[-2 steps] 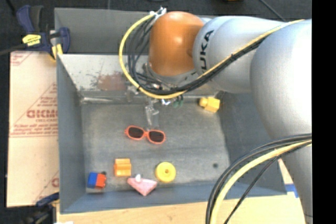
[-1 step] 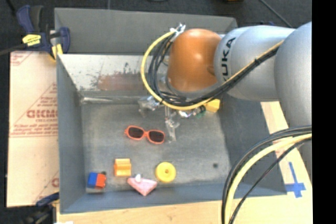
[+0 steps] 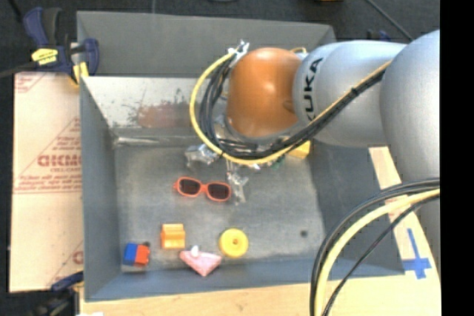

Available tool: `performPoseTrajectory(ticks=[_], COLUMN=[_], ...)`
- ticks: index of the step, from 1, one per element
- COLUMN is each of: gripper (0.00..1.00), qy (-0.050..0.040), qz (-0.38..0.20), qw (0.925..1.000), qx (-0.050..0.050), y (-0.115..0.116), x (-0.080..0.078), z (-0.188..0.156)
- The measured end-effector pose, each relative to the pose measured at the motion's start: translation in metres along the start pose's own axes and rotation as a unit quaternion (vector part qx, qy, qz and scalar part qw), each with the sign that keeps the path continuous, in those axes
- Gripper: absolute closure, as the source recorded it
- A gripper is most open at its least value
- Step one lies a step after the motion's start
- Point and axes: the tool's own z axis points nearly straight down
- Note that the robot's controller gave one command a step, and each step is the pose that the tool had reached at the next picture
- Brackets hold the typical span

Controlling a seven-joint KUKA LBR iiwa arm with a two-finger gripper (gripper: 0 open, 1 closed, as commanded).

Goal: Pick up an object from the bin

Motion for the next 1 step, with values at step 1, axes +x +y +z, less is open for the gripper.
performPoseTrajectory(ticks=[1], gripper=[1.0], qy=[-0.0011], qz=[-0.101], qw=[0.9949], qx=[-0.002], y=[0.069], x=[0.0323], z=[0.0022])
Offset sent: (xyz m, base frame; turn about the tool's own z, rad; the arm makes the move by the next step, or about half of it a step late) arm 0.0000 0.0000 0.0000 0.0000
